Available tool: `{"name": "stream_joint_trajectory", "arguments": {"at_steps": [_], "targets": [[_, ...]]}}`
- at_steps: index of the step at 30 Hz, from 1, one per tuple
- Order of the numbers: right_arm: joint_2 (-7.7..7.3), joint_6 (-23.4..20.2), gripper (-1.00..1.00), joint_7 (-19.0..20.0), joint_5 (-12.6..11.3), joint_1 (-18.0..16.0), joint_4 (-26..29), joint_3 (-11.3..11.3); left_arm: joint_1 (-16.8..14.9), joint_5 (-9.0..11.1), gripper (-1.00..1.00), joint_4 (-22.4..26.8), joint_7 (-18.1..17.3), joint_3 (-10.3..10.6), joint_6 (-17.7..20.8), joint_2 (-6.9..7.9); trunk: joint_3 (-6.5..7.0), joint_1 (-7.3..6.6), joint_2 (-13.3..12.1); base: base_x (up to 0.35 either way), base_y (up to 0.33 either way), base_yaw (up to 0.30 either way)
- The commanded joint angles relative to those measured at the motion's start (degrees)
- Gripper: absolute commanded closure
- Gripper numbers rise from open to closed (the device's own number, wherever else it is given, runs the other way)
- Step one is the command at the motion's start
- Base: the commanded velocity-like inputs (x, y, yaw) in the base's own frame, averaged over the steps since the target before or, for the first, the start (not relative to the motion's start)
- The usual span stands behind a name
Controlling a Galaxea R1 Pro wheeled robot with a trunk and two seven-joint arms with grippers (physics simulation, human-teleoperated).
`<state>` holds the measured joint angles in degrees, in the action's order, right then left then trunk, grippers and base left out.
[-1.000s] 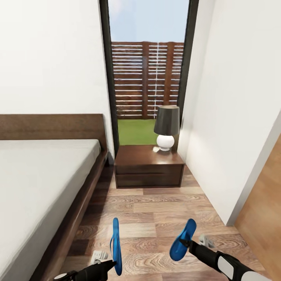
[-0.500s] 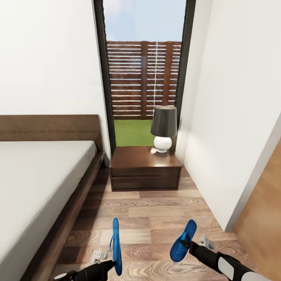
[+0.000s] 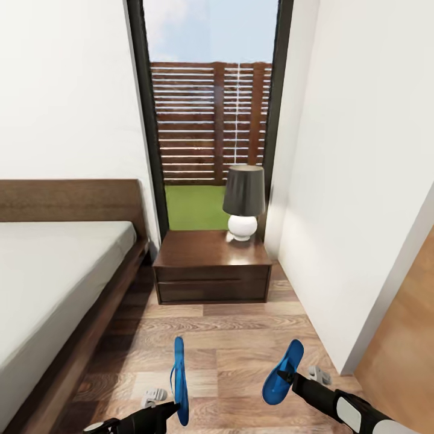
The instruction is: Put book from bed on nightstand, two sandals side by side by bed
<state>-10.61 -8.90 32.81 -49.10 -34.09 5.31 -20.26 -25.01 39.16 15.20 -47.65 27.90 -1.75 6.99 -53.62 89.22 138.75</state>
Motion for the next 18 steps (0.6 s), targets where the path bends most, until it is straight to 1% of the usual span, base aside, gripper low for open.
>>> {"name": "stream_joint_trajectory", "arguments": {"at_steps": [1, 15, 18], "targets": [[-0.03, -0.42, 1.0, 0.06, -0.65, -0.03, 0.06, -0.22, -0.06, 0.48, 1.0, 0.0, -0.08, 0.41, -0.19, 0.05, -0.06, 0.01, 0.02, 0.222, -0.227, 0.0], [-0.04, -0.42, 1.0, 0.06, -0.64, -0.01, 0.07, -0.22, -0.04, 0.48, 1.0, 0.0, -0.08, 0.42, -0.19, 0.05, -0.06, 0.01, 0.02, 0.221, -0.226, 0.0], [-0.03, -0.42, 1.0, 0.06, -0.62, -0.01, 0.06, -0.22, -0.04, 0.48, 1.0, 0.0, -0.08, 0.42, -0.19, 0.05, -0.06, 0.01, 0.02, 0.037, -0.043, 0.094]]}}
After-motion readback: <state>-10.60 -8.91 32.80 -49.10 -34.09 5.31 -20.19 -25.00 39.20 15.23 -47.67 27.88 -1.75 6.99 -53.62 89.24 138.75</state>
